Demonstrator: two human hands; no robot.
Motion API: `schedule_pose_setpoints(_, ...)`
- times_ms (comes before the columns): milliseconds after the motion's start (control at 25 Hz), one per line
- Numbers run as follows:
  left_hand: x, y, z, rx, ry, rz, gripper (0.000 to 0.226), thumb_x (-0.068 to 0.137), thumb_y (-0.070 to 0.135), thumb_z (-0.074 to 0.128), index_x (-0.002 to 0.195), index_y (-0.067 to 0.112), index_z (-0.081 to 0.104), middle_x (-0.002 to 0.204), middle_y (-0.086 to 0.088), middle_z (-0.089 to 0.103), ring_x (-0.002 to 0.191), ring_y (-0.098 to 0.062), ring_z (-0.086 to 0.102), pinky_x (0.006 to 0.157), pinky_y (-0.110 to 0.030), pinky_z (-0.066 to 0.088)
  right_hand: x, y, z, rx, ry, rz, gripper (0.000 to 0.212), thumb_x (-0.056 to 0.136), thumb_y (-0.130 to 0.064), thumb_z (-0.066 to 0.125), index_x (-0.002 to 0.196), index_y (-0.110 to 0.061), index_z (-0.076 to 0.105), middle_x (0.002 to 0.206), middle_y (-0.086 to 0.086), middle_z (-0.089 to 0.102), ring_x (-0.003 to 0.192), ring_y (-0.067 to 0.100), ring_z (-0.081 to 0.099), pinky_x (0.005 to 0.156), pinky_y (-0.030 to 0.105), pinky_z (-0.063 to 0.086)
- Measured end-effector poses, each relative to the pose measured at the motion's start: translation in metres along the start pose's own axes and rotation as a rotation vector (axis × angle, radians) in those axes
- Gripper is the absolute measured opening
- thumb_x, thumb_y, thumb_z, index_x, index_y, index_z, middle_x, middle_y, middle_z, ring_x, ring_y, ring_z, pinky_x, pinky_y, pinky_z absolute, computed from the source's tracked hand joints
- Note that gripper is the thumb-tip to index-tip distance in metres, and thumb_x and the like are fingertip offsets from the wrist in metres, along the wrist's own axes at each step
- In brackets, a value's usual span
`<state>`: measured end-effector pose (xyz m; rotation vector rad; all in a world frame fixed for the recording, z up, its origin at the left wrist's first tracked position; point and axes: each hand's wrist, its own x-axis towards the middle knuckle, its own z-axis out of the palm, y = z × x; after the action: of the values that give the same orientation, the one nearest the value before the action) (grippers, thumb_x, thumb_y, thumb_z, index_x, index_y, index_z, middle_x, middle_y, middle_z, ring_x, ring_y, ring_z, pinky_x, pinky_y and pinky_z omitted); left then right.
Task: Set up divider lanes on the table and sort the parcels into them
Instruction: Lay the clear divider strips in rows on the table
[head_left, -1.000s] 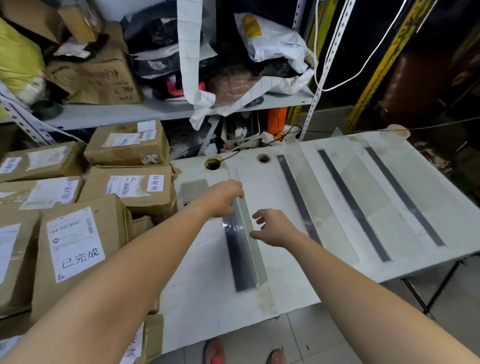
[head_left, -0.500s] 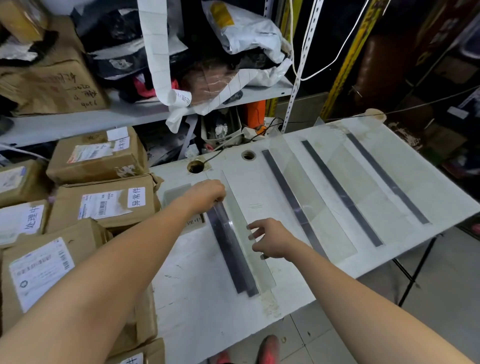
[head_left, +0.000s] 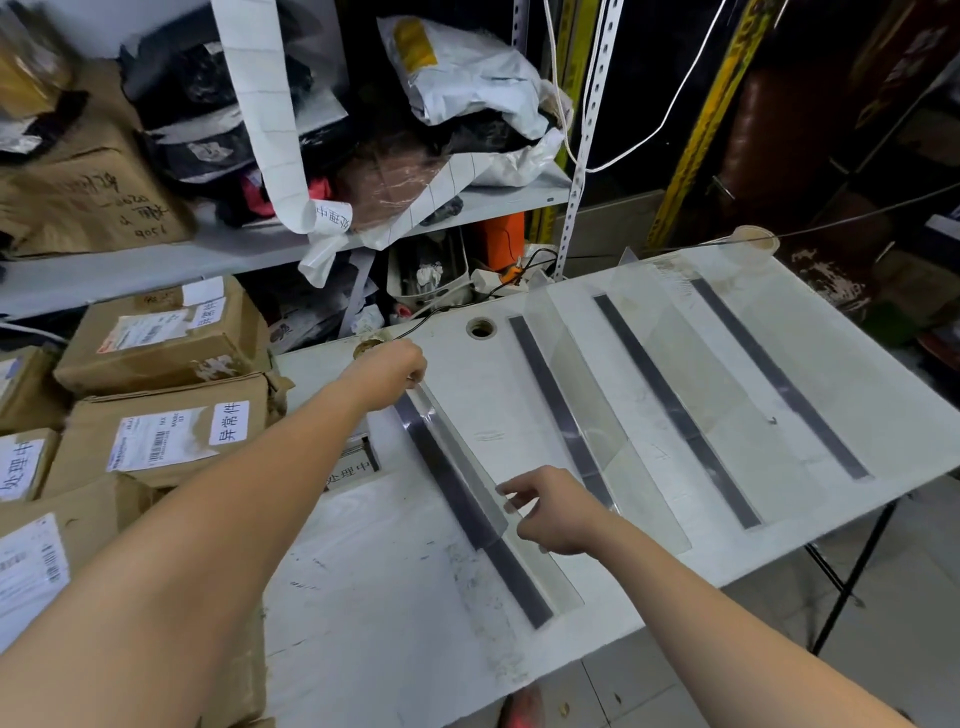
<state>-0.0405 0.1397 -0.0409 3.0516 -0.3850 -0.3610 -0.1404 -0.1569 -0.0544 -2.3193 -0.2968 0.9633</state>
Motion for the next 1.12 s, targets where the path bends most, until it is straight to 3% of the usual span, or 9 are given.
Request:
schedule_pose_setpoints(80, 0.011, -0.005, -0.002, -0.006, -0.001, -0.007, 0.008, 0.094, 0.004, 0.064, 0.099, 0.006, 0.07, 0.107, -0.008, 0.062, 0.099, -0.027, 0.06, 0.089, -0.043, 0.052, 0.001, 0.001, -0.002, -0.006, -0.002, -0.029, 0.062, 0.076, -0.002, 0.054, 0.132, -0.026, 0.068, 0.11, -0.01, 0.071, 0.078, 0.023, 0.072, 0.057, 0.033, 0.06)
schedule_pose_setpoints(200, 0.029, -0.011, -0.008, -0.02, 0.023, -0.008, 0.007, 0.094, 0.009, 0.068, 0.098, 0.005, 0.07, 0.107, -0.009, 0.063, 0.099, -0.029, 0.061, 0.089, -0.044, 0.051, 0.003, 0.003, -0.007, 0.026, -0.001, -0.02, 0.064, 0.075, -0.001, 0.052, 0.13, -0.028, 0.069, 0.108, -0.012, 0.071, 0.07, 0.027, 0.071, 0.056, 0.036, 0.059)
schedule_pose_setpoints(360, 0.049, -0.019, -0.011, -0.039, 0.06, -0.003, 0.009, 0.095, 0.008, 0.067, 0.1, 0.001, 0.07, 0.108, -0.011, 0.061, 0.098, -0.029, 0.06, 0.084, -0.038, 0.049, 0.008, 0.002, -0.006, 0.07, 0.033, -0.005, 0.064, 0.077, 0.0, 0.051, 0.133, -0.026, 0.067, 0.111, -0.013, 0.069, 0.084, 0.033, 0.073, 0.068, 0.047, 0.064)
schedule_pose_setpoints(520, 0.069, -0.026, -0.015, -0.047, 0.072, 0.008, 0.01, 0.096, 0.004, 0.062, 0.102, 0.001, 0.069, 0.113, -0.013, 0.059, 0.101, -0.032, 0.06, 0.091, -0.047, 0.05, 0.016, -0.005, -0.004, 0.083, 0.088, 0.022, 0.062, 0.081, -0.001, 0.055, 0.137, -0.025, 0.064, 0.114, -0.012, 0.07, 0.082, 0.022, 0.072, 0.059, 0.022, 0.056)
schedule_pose_setpoints(720, 0.085, -0.034, -0.013, -0.085, 0.105, 0.034, 0.012, 0.096, 0.004, 0.061, 0.105, 0.001, 0.069, 0.115, -0.013, 0.058, 0.106, -0.031, 0.057, 0.091, -0.043, 0.047, 0.024, -0.015, 0.002, 0.071, 0.144, 0.029, 0.062, 0.082, 0.0, 0.053, 0.139, -0.024, 0.062, 0.117, -0.01, 0.07, 0.077, 0.014, 0.067, 0.065, 0.022, 0.057)
schedule_pose_setpoints(920, 0.094, -0.042, -0.009, -0.116, 0.107, 0.068, 0.01, 0.095, 0.002, 0.062, 0.102, 0.002, 0.069, 0.113, -0.012, 0.059, 0.107, -0.031, 0.057, 0.092, -0.044, 0.047, 0.024, -0.021, 0.013, -0.028, 0.189, 0.022, 0.063, 0.083, -0.002, 0.053, 0.141, -0.024, 0.06, 0.121, -0.008, 0.071, 0.087, 0.012, 0.066, 0.077, 0.02, 0.052)
schedule_pose_setpoints(1120, 0.094, -0.045, -0.006, -0.149, 0.111, 0.084, 0.006, 0.093, 0.003, 0.065, 0.097, 0.003, 0.07, 0.111, -0.011, 0.06, 0.107, -0.031, 0.057, 0.093, -0.045, 0.048, 0.021, -0.02, 0.014, -0.023, 0.171, 0.055, 0.064, 0.083, -0.004, 0.056, 0.143, -0.026, 0.058, 0.123, -0.01, 0.07, 0.078, 0.007, 0.065, 0.072, 0.016, 0.045)
